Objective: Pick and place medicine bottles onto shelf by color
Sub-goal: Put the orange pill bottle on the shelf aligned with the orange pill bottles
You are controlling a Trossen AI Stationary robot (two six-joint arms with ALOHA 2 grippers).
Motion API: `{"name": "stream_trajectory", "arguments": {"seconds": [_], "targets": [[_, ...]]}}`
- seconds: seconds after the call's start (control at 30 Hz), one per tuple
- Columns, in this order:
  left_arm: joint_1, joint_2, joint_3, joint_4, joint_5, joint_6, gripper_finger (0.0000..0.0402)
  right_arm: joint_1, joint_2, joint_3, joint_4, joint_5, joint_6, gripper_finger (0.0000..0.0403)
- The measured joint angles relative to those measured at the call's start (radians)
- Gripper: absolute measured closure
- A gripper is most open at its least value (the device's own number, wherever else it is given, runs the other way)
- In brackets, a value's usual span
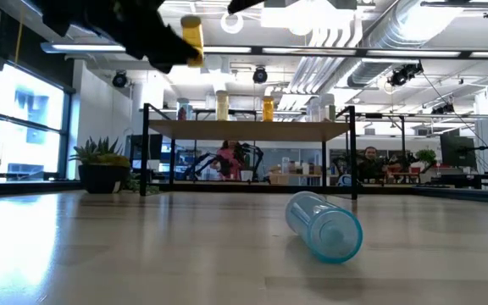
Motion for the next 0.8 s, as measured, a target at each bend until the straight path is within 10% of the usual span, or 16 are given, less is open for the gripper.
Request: {"name": "stream_trajectory", "arguments": {"seconds": [0.27, 0.8], "targets": [[0.01, 0.0, 0.0, -0.047, 0.0, 0.026, 0.0315, -0.103, 0.006, 0.0, 0.05, -0.229, -0.145, 0.0201], [0.009, 0.0, 0.0, -0.028, 0.0, 0.026, 0.0315, -0.15, 0.059, 0.0, 0.227, -0.313, -0.247, 0.0201]]}}
